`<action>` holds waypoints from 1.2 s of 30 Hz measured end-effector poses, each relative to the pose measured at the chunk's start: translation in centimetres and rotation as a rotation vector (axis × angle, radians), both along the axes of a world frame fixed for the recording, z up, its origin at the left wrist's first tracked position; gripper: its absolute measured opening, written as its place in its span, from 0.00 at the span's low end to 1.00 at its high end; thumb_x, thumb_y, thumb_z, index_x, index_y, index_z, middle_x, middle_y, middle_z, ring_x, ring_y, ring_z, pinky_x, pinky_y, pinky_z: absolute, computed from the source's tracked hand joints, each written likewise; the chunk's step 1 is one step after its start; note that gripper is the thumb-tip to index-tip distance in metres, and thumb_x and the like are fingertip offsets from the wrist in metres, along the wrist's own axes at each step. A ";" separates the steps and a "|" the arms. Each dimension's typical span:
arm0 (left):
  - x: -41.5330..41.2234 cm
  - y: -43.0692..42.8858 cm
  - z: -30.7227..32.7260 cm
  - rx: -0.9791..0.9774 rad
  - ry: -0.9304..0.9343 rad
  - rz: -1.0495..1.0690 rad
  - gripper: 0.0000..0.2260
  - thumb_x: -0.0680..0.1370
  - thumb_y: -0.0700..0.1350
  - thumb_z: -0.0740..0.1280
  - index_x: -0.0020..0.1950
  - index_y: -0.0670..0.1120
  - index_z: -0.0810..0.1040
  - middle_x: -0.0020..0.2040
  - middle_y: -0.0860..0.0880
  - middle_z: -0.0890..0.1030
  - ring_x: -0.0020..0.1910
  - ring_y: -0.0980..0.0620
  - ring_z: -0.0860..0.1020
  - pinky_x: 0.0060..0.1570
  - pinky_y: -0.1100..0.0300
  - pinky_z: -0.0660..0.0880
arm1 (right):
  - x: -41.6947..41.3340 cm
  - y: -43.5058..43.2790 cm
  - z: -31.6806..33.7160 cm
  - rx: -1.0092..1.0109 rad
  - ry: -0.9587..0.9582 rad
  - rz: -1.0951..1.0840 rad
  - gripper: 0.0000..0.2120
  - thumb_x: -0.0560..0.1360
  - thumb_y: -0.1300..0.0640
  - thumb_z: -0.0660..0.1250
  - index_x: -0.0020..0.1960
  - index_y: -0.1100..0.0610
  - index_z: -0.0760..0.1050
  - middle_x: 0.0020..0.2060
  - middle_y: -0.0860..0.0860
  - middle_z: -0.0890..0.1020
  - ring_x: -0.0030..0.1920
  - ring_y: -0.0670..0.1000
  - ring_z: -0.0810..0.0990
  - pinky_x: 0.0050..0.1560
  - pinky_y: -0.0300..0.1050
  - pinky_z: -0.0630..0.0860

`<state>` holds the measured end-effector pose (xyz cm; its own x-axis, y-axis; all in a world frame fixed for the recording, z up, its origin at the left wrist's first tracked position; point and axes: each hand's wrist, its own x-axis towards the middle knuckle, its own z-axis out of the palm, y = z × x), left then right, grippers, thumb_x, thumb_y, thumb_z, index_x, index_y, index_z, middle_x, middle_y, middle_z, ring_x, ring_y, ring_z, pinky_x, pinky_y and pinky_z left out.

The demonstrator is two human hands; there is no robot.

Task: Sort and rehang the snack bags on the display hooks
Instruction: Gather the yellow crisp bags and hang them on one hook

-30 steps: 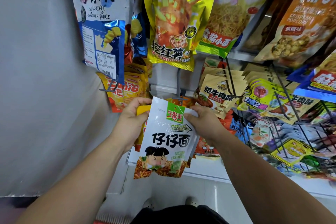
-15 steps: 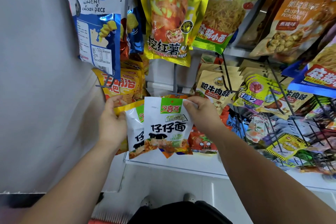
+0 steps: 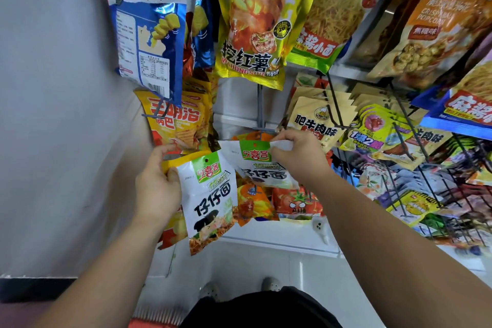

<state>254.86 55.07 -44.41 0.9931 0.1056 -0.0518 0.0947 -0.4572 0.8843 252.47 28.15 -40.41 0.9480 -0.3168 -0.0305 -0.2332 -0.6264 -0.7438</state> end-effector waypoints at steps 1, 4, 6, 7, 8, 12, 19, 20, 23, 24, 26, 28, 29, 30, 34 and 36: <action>-0.2 0.0 -0.1 0.008 0.003 -0.008 0.22 0.79 0.31 0.61 0.64 0.55 0.76 0.48 0.49 0.82 0.47 0.44 0.81 0.47 0.54 0.77 | 0.0 0.1 0.0 0.010 -0.001 -0.004 0.02 0.75 0.59 0.73 0.45 0.58 0.83 0.38 0.49 0.81 0.27 0.41 0.74 0.32 0.37 0.70; -0.4 0.1 -0.2 0.028 -0.012 -0.018 0.21 0.79 0.31 0.61 0.65 0.53 0.76 0.48 0.49 0.82 0.47 0.44 0.80 0.48 0.54 0.76 | 0.4 0.4 -0.2 0.037 -0.001 -0.055 0.08 0.75 0.57 0.75 0.39 0.56 0.80 0.33 0.47 0.79 0.25 0.40 0.73 0.28 0.38 0.69; -0.6 0.3 -0.1 0.040 -0.022 -0.011 0.21 0.78 0.31 0.61 0.65 0.52 0.77 0.49 0.50 0.81 0.46 0.46 0.78 0.47 0.56 0.72 | 1.1 0.5 -0.2 0.031 -0.001 -0.087 0.10 0.75 0.54 0.75 0.38 0.55 0.78 0.34 0.47 0.78 0.29 0.43 0.74 0.30 0.42 0.72; -0.6 0.4 0.0 0.041 -0.026 -0.013 0.22 0.78 0.30 0.61 0.65 0.52 0.77 0.49 0.50 0.80 0.46 0.46 0.77 0.47 0.58 0.70 | 1.3 0.5 -0.2 0.022 0.000 -0.101 0.11 0.76 0.53 0.75 0.39 0.54 0.77 0.34 0.46 0.77 0.30 0.46 0.74 0.31 0.42 0.72; -0.7 0.6 0.2 0.039 -0.030 -0.016 0.22 0.78 0.30 0.61 0.65 0.51 0.77 0.49 0.50 0.80 0.46 0.47 0.77 0.47 0.59 0.69 | 1.5 0.5 -0.2 0.007 0.002 -0.116 0.11 0.76 0.51 0.74 0.39 0.54 0.76 0.33 0.46 0.76 0.30 0.47 0.73 0.30 0.41 0.69; -0.2 1.1 0.4 0.039 -0.020 -0.008 0.21 0.78 0.30 0.61 0.65 0.50 0.77 0.51 0.51 0.80 0.47 0.49 0.77 0.47 0.61 0.68 | 2.4 0.6 -0.7 0.037 0.011 -0.186 0.11 0.77 0.49 0.73 0.44 0.56 0.77 0.34 0.47 0.74 0.29 0.47 0.71 0.28 0.38 0.63; -0.3 1.4 0.9 0.041 -0.013 -0.036 0.21 0.79 0.31 0.62 0.65 0.54 0.76 0.51 0.51 0.81 0.46 0.47 0.78 0.45 0.58 0.70 | 2.4 0.5 -0.6 0.121 -0.019 -0.205 0.05 0.77 0.53 0.73 0.47 0.54 0.80 0.44 0.54 0.82 0.38 0.51 0.77 0.39 0.48 0.73; -0.4 1.4 1.0 0.035 -0.012 -0.044 0.22 0.79 0.32 0.62 0.66 0.54 0.76 0.52 0.51 0.81 0.47 0.47 0.78 0.46 0.57 0.71 | 2.0 0.4 -0.4 0.113 -0.007 -0.186 0.04 0.78 0.53 0.72 0.51 0.53 0.81 0.53 0.54 0.83 0.48 0.52 0.80 0.48 0.49 0.76; -0.5 1.3 1.0 0.028 -0.003 -0.061 0.22 0.80 0.32 0.62 0.65 0.56 0.76 0.52 0.51 0.82 0.49 0.47 0.80 0.50 0.54 0.76 | 1.1 0.2 0.4 0.071 0.024 -0.109 0.14 0.79 0.55 0.72 0.62 0.59 0.82 0.66 0.55 0.79 0.60 0.47 0.75 0.59 0.42 0.70; -0.4 1.3 1.0 0.023 -0.003 -0.062 0.22 0.80 0.32 0.62 0.65 0.56 0.76 0.52 0.51 0.83 0.49 0.47 0.80 0.50 0.54 0.76 | 1.0 0.2 0.6 0.054 0.022 -0.095 0.14 0.79 0.55 0.71 0.63 0.59 0.82 0.66 0.55 0.80 0.58 0.45 0.73 0.58 0.40 0.68; -0.4 1.3 1.0 0.009 0.000 -0.065 0.21 0.80 0.32 0.63 0.65 0.55 0.77 0.50 0.51 0.83 0.49 0.47 0.80 0.49 0.55 0.75 | 1.0 0.3 0.7 0.032 0.002 -0.088 0.13 0.80 0.55 0.71 0.62 0.59 0.82 0.65 0.54 0.80 0.56 0.44 0.73 0.57 0.38 0.67; -0.4 1.2 1.0 -0.002 -0.001 -0.067 0.21 0.80 0.32 0.63 0.65 0.55 0.77 0.49 0.50 0.83 0.47 0.46 0.80 0.48 0.54 0.75 | 1.1 0.3 0.8 0.015 -0.040 -0.096 0.12 0.80 0.56 0.70 0.61 0.58 0.82 0.64 0.53 0.81 0.57 0.45 0.74 0.56 0.38 0.67; -0.4 1.3 1.0 -0.006 0.006 -0.063 0.21 0.80 0.32 0.63 0.65 0.55 0.77 0.48 0.48 0.83 0.46 0.45 0.80 0.47 0.54 0.74 | 1.2 0.4 0.7 0.015 -0.056 -0.106 0.11 0.80 0.56 0.70 0.61 0.58 0.82 0.64 0.53 0.81 0.59 0.47 0.76 0.57 0.39 0.68; -0.4 1.3 1.0 -0.006 0.011 -0.059 0.20 0.80 0.33 0.63 0.65 0.55 0.77 0.47 0.47 0.83 0.46 0.44 0.80 0.46 0.55 0.74 | 1.2 0.5 0.7 0.016 -0.062 -0.120 0.11 0.80 0.56 0.70 0.61 0.58 0.82 0.64 0.53 0.82 0.61 0.49 0.77 0.57 0.40 0.69; -0.2 1.3 1.1 -0.017 0.022 -0.067 0.20 0.80 0.33 0.63 0.64 0.55 0.77 0.48 0.48 0.83 0.46 0.43 0.81 0.46 0.54 0.75 | 1.5 0.7 0.4 0.024 -0.038 -0.164 0.12 0.80 0.55 0.70 0.62 0.57 0.82 0.58 0.52 0.82 0.57 0.51 0.78 0.55 0.43 0.71; -0.2 1.3 1.3 -0.034 0.035 -0.083 0.20 0.81 0.33 0.63 0.61 0.57 0.77 0.50 0.52 0.83 0.49 0.46 0.82 0.48 0.52 0.79 | 1.6 0.7 0.2 0.057 -0.040 -0.177 0.12 0.79 0.56 0.70 0.62 0.57 0.82 0.49 0.52 0.81 0.43 0.47 0.76 0.49 0.44 0.72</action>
<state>254.70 56.41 -43.10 0.9958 0.0208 -0.0889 0.0890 -0.4347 0.8962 254.07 28.83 -40.19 0.8785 -0.4774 -0.0166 -0.3056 -0.5348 -0.7878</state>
